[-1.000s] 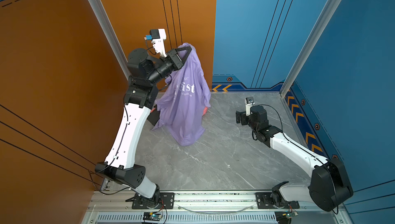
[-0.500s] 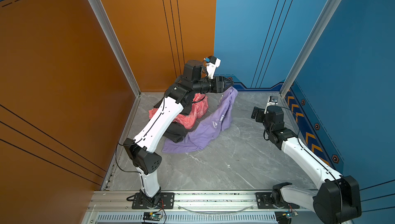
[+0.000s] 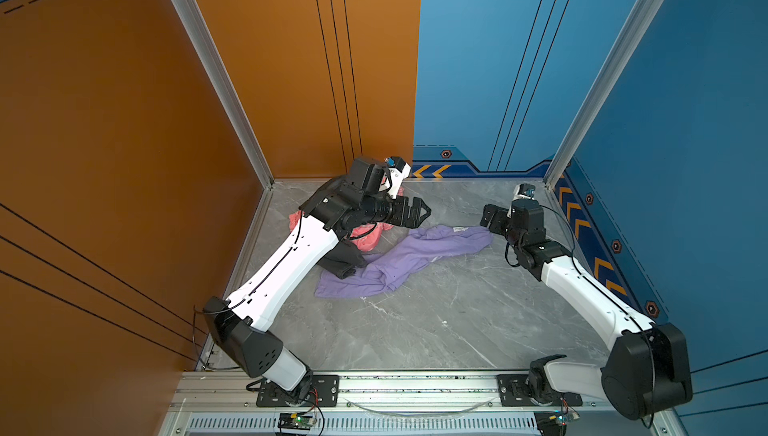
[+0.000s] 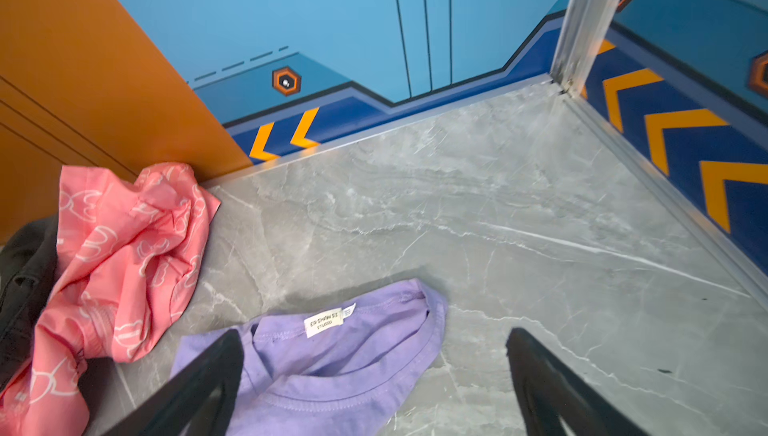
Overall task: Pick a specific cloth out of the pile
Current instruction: 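Grasp the lavender T-shirt collar with the right gripper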
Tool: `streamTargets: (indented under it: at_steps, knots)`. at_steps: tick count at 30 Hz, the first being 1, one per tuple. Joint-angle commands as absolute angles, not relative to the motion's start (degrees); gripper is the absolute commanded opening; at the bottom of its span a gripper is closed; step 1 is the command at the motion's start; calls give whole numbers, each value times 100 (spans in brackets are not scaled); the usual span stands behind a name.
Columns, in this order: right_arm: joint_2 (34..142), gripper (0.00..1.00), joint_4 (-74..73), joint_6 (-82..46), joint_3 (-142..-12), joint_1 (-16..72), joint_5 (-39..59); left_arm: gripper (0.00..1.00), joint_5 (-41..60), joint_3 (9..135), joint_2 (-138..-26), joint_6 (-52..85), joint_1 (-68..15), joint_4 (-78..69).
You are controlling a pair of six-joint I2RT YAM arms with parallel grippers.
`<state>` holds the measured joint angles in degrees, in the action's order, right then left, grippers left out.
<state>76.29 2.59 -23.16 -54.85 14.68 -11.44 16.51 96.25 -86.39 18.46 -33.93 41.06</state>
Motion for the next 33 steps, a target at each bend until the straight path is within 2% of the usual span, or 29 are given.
streamTargets:
  at_steps: [1, 10, 13, 19, 21, 24, 29, 31, 33]
  knots:
    - [8103, 96, 871, -2607, -5905, 1789, -885, 99, 1290, 9032, -8062, 1995, -3432, 4216]
    - [9414, 83, 1984, -3557, -6733, 2756, -1160, 98, 1066, 7424, -6578, 2353, -3397, 4211]
    - [9725, 73, 2089, -3979, -6835, 2897, -1044, 98, 800, 7015, -6217, 2399, -3388, 4210]
    - [10300, 69, 2126, -4859, -6932, 2942, -542, 98, 651, 6895, -6169, 2447, -3373, 4120]
    - [10417, 65, 2118, -5091, -6935, 2964, -473, 98, 519, 6902, -6207, 2461, -3355, 3941]
    - [10566, 55, 2101, -5395, -6910, 2971, -396, 98, 345, 6833, -6248, 2574, -3331, 3527]
    - [10595, 19, 2029, -5559, -6891, 2954, -461, 98, 341, 6644, -6215, 2909, -3268, 3013]
    - [10535, 7, 2006, -5555, -6884, 2913, -538, 98, 328, 6540, -6167, 2967, -3264, 2861]
    - [10437, 0, 1996, -5563, -6874, 2853, -632, 98, 303, 6472, -6140, 3002, -3257, 2722]
